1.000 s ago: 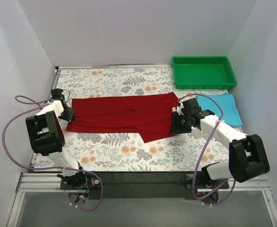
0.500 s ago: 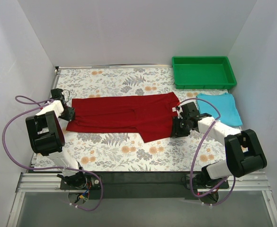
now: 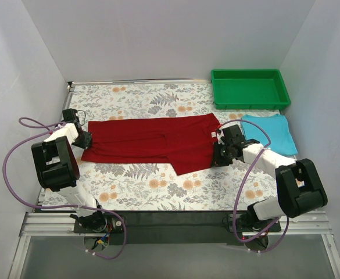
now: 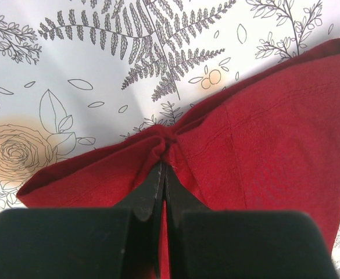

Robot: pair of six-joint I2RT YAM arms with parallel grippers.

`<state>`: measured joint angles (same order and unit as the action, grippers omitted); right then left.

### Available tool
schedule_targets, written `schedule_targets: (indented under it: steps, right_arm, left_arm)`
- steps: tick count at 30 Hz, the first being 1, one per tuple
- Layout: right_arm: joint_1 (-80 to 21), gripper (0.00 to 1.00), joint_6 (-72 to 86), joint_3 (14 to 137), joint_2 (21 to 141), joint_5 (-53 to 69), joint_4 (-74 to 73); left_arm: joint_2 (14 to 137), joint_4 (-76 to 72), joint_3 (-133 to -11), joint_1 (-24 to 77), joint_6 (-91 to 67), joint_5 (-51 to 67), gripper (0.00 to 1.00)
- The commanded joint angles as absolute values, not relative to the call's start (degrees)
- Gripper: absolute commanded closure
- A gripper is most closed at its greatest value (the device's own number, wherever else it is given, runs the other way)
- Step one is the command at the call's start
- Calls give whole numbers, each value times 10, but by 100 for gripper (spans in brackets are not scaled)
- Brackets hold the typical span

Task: Fold and stack the t-shirts
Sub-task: Fold the tshirt

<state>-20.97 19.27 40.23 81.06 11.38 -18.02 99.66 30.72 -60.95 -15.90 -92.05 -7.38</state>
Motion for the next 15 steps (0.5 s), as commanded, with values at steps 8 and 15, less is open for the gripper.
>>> schedule_targets:
  steps: [8, 15]
  right_arm:
    - [-205, 73, 219, 392, 809, 69, -164]
    - [-205, 73, 229, 382, 809, 82, -144]
  left_arm:
    - [995, 301, -613, -160, -917, -65, 100]
    - [992, 301, -611, -160, -915, -66, 100]
